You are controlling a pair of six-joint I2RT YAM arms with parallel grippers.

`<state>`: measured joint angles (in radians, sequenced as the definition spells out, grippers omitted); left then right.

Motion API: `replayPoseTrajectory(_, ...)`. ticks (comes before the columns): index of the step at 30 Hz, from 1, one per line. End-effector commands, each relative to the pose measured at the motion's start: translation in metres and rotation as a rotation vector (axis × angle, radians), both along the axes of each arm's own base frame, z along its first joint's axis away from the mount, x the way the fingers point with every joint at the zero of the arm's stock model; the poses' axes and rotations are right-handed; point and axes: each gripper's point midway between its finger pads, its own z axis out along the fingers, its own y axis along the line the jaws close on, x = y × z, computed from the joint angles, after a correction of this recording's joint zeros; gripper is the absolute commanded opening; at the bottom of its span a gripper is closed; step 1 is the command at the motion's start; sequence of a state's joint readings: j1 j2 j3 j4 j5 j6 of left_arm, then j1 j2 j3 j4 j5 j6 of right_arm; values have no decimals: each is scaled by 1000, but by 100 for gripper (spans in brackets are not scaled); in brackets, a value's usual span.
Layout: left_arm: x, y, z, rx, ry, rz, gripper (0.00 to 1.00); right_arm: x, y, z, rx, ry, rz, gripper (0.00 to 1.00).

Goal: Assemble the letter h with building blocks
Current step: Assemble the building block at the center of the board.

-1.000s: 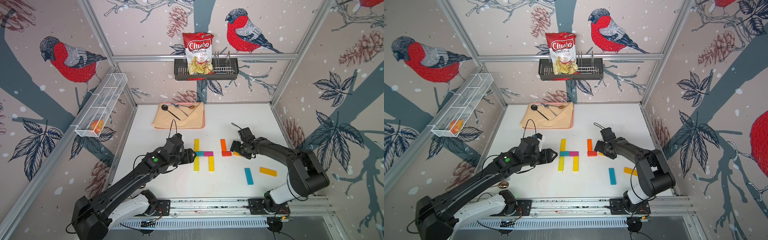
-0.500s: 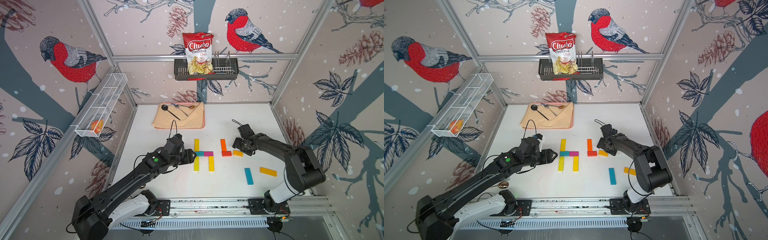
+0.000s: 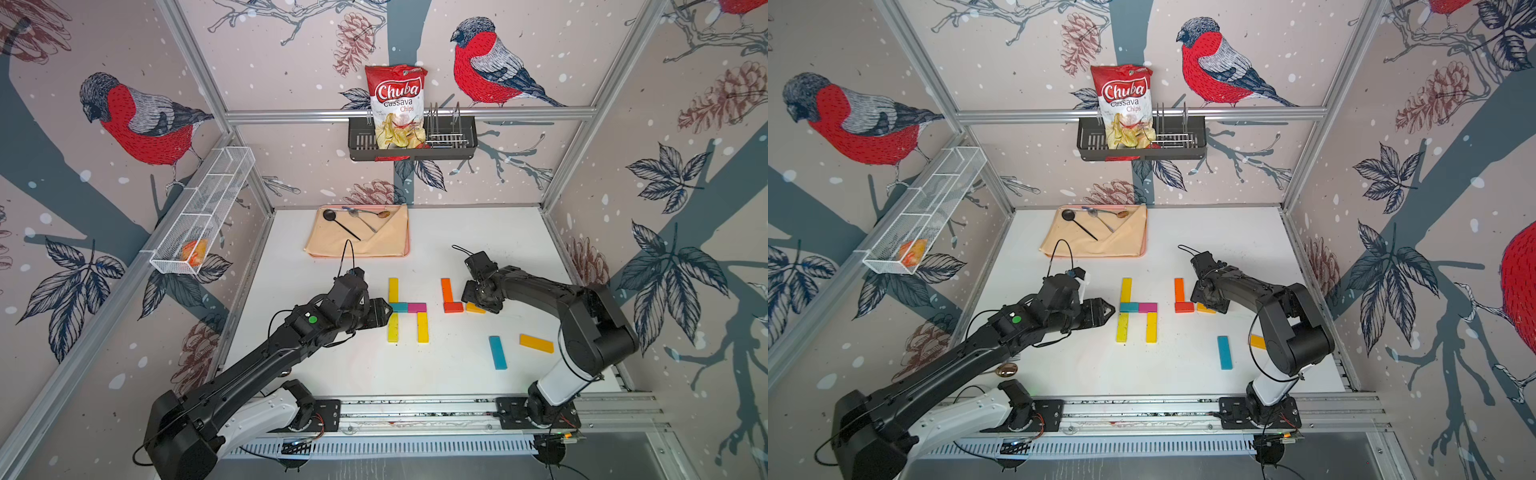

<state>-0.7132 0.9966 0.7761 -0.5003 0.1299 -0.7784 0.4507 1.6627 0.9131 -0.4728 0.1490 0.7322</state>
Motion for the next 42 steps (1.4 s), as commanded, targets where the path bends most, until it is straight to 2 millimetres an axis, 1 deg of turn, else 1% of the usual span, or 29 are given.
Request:
replayPoseTrajectory(1,5,-2,5,-6,-31,-3,69,-2,-1,2,-3,5,-10,72)
replayPoseTrajectory(6,6,-2,4,-2,-29,-3,69,4,7,11,63,-26,-14,73)
replayPoseTrajectory(10,6,-2,5,-4,-30,-4,69,6,15,14,106,-33,-9,73)
replayPoseTrajectory(22,6,-1,2,5,-29,-3,69,9,21,12,128,-28,-1,73)
replayPoseTrajectory(35,6,-1,-1,11,-23,-3,69,16,20,10,95,-27,20,74)
replayPoseTrajectory(38,6,-1,-1,11,-22,-2,69,18,16,9,63,-21,15,74)
replayPoseTrajectory(42,6,-1,-1,10,-22,-1,69,15,3,5,-20,4,1,72)
